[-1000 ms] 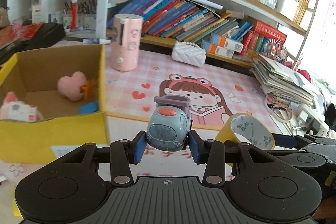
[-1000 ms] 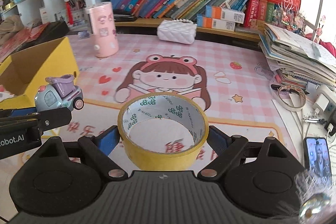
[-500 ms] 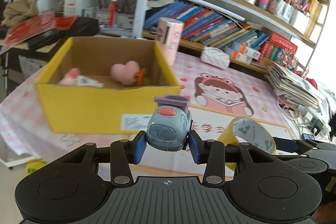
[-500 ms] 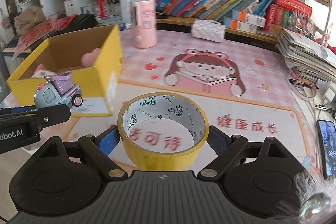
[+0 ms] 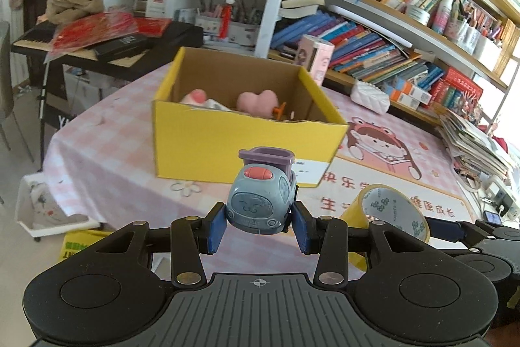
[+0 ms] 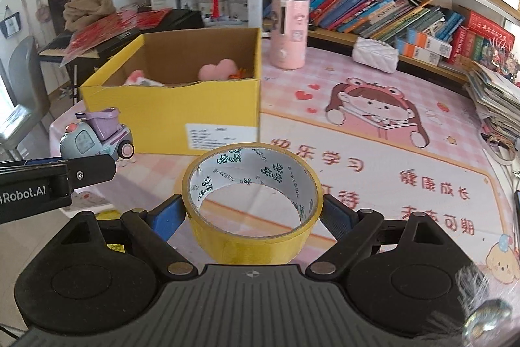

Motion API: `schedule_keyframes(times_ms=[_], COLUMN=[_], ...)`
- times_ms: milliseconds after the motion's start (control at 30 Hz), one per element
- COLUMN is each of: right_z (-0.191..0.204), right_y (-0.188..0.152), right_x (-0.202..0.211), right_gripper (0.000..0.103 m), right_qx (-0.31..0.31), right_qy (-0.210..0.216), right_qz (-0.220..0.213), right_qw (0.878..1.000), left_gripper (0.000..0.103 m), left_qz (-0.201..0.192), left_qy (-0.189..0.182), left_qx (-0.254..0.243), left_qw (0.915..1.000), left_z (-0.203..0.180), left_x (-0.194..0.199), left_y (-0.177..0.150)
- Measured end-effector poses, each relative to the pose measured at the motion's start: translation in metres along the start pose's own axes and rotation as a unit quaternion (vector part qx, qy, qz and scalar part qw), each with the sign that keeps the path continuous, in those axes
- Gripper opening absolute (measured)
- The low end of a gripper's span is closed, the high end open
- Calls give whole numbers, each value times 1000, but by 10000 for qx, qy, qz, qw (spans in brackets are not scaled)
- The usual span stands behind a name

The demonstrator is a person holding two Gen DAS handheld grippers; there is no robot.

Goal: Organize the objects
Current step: 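Lift the toy car and tape roll and carry them to the yellow box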

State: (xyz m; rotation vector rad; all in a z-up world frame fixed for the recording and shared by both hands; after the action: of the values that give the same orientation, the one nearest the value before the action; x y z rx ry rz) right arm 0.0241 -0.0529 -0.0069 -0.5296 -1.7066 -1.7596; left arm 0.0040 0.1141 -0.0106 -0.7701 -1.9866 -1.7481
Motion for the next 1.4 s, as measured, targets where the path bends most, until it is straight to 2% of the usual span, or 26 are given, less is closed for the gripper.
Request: schedule_keyframes(times_ms=[533,1100,1400], right_z=[30,30,25], right_y=[-1,3,20], right_x=[12,12,8], right_gripper=[88,88,88], right_qx=[179,201,175], right_qy=[75,0,-53], right_qz=[-148,-137,-209], right_qw=[9997,9997,9996], left_gripper=[41,41,41], left_qz=[-237,-280,-378], left_qy=[97,29,57], left_qx=[134,119,65], left_qw=[9996,9995,9992], left_z=[26,26,27], left_x=[22,22,14], left_y=[-2,0,18])
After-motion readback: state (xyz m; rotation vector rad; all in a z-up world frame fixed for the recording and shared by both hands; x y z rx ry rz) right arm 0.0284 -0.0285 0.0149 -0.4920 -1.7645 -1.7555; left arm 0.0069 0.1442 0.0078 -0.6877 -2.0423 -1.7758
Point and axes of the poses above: each gripper's, at about its wrist camera, not at the fingertips, and x roughly against the way its jaws point, z to its left, y to its top, the point moved 1 cm from there along -x, roughly the way its jaws point, and after that the axes turned 5 degrees about -x, right-handed, at the moved point
